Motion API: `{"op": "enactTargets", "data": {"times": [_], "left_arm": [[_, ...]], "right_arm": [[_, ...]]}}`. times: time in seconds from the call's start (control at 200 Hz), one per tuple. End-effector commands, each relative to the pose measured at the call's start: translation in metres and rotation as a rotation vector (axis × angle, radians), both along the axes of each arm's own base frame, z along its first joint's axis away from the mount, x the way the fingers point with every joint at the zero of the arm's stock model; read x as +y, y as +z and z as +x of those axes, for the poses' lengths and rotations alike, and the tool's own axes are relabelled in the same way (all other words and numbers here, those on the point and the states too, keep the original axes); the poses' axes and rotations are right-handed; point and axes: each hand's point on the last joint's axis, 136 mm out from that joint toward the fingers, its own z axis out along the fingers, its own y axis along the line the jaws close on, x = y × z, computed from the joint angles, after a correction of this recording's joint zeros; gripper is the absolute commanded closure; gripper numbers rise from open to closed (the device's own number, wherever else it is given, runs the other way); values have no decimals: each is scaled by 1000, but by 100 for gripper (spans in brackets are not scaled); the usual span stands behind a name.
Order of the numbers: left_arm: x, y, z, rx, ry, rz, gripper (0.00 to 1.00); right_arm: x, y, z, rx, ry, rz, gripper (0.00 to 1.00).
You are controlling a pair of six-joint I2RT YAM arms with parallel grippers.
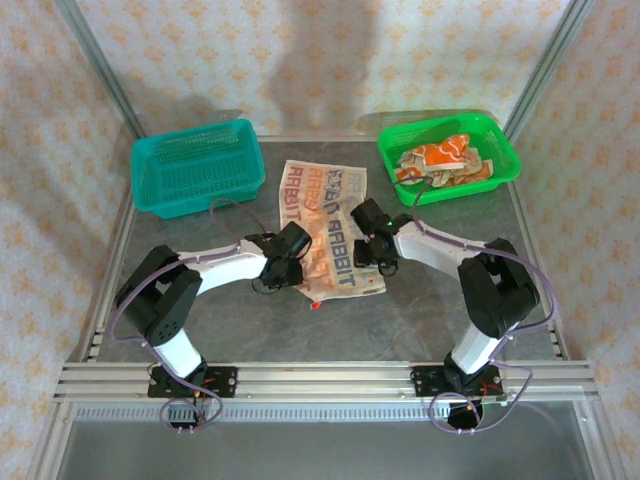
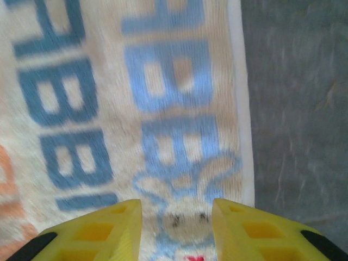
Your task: Fold and stack the towels
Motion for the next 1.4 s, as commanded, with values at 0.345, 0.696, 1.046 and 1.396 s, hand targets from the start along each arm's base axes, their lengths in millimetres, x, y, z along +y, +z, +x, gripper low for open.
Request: {"op": "enactTargets", "data": {"times": [0.345,0.696,1.046,1.396], "left_arm": [[-20,55,46,-127,-27,-8,100],[-41,24,57,-22,-87,23,89],[13,25,21,8,-84,198,63],[12,26,-28,17,13,-12,59]], "right_arm": [[-15,-21,-19,-2,-69,-24,62],[-17,-21,-18,-9,-91,-32,62],[-10,-4,-13,-23,-76,-8,62],[-35,5,-36,-74,-120,-18,62]]}}
